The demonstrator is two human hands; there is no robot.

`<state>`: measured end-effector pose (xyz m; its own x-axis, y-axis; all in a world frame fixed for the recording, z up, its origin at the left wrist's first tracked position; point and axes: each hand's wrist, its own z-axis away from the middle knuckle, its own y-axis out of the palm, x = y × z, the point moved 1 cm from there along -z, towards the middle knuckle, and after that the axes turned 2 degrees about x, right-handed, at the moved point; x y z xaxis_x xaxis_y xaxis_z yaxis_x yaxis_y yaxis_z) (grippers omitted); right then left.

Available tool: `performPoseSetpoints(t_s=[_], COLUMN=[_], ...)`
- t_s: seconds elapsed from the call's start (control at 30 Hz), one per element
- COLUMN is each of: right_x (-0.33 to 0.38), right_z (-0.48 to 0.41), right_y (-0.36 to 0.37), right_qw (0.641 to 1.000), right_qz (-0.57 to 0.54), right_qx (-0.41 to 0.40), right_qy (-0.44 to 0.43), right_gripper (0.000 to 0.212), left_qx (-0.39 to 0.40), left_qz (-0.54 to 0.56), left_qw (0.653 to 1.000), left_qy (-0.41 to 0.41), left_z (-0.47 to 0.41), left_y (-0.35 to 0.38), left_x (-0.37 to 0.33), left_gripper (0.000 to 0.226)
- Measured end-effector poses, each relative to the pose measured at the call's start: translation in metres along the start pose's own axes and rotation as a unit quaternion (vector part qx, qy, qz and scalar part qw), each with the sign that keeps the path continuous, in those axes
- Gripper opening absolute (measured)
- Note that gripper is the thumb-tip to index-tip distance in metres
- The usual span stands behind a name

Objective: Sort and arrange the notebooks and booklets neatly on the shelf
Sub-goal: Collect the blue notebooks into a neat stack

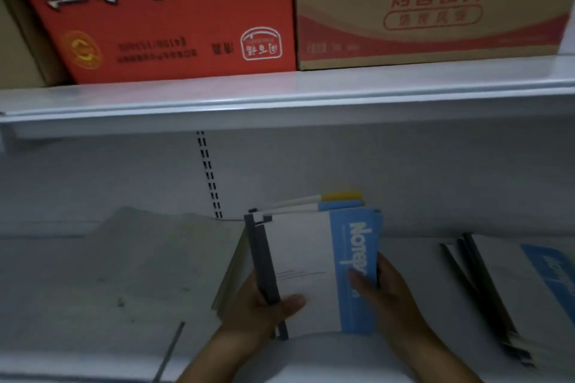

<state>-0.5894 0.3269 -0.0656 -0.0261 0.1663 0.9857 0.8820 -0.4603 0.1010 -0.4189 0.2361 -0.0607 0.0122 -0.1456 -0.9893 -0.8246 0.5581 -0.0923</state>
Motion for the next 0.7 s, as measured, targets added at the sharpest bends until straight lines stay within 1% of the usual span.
performPoseSetpoints(t_s=[0.13,0.17,0.23,0.27,0.37,0.4,0.5,0.53,0.6,0.63,0.7], right_x=[-0.01,-0.015,-0.019,-0.018,-0.012,-0.011,-0.015,-0.017,-0.013,-0.012,-0.011], right_z=[0.003,0.004,0.006,0.006,-0.001,-0.003,0.001,0.003,0.007,0.007,0.005], right_y=[0.0,0.001,0.002,0.002,-0.007,-0.009,-0.003,0.0,0.002,-0.002,-0.009], right_qw=[1.0,1.0,1.0,1.0,0.998,0.998,0.998,0.998,0.997,0.997,0.999], right_qz=[-0.01,-0.008,-0.007,-0.014,-0.052,-0.059,-0.049,-0.052,-0.069,-0.067,-0.007], right_qx=[0.013,0.005,-0.006,0.005,0.028,0.019,0.012,0.011,0.015,0.016,0.039], right_qy=[-0.001,-0.007,-0.007,-0.001,-0.007,-0.011,-0.026,-0.022,0.012,0.021,0.026], right_gripper=[0.074,0.072,0.045,0.042,0.041,0.041,0.043,0.041,0.037,0.037,0.032], left_qx=[-0.015,-0.018,-0.019,-0.021,-0.003,-0.003,-0.005,0.001,0.019,0.029,0.061], left_qz=[-0.001,-0.008,-0.019,-0.023,-0.019,-0.016,-0.032,-0.04,-0.049,-0.051,-0.043], left_qw=[0.999,0.999,0.999,0.998,0.998,0.998,0.998,0.998,0.997,0.996,0.995], left_qy=[-0.03,-0.037,-0.041,-0.045,-0.062,-0.064,-0.053,-0.05,-0.054,-0.061,-0.067], left_z=[0.005,0.004,0.002,0.001,0.0,0.0,0.003,0.005,0.007,0.005,0.0], left_y=[0.003,0.004,0.005,0.005,0.002,0.002,0.008,0.009,0.007,0.004,-0.002], left_x=[0.011,0.015,0.022,0.023,0.023,0.022,0.024,0.021,0.013,0.011,0.016], left_gripper=[0.056,0.055,0.055,0.054,0.049,0.051,0.067,0.067,0.06,0.058,0.057])
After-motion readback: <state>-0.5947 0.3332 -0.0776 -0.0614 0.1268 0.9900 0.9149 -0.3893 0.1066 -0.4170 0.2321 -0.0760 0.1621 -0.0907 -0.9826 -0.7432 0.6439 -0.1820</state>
